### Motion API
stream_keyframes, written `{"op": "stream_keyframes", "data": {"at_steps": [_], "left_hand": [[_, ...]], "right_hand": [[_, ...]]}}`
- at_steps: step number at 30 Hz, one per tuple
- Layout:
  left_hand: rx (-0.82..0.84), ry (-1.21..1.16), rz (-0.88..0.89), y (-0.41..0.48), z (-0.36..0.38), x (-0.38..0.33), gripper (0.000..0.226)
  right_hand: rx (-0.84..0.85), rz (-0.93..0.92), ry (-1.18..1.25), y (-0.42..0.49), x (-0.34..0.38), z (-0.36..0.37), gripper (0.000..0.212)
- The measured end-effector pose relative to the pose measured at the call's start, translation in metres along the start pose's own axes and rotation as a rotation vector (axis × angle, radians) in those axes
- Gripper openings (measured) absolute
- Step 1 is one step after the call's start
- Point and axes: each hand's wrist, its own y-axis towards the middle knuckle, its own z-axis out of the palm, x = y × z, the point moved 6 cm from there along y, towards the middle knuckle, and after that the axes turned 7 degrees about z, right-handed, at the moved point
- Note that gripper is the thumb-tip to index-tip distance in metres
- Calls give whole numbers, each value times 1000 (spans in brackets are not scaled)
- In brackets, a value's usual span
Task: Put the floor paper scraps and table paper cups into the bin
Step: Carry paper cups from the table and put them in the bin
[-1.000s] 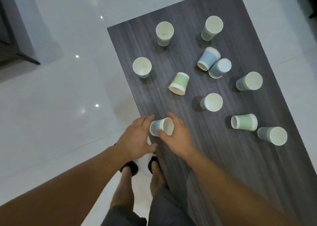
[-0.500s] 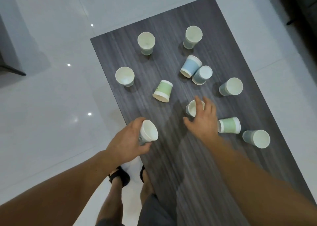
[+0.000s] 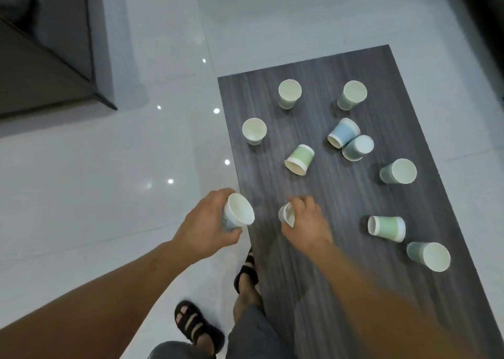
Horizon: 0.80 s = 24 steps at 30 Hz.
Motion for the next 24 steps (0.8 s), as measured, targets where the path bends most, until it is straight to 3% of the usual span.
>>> {"op": "stream_keyframes", "data": {"at_steps": [3,6,13,19,24], "left_hand": [[-60,-44,-74,-39,-27,10,90],[-107,-42,-117,-86,-53,24,89],[-462,-99,-282,-264,-131,86,83],[-775,-226,-515,-453,-165,144,84],[-996,-244,-697,-574,-160,173,83]], "right_hand": [[13,-103,-25,-30,49,-6,62],[7,-181,-66,-59,98,-14,61],[-43,-575,-264,-172,256,-7,64],[15,-919,-450,-296,388,61,67],[130,-1181,-602,-396,457,137,68]]}}
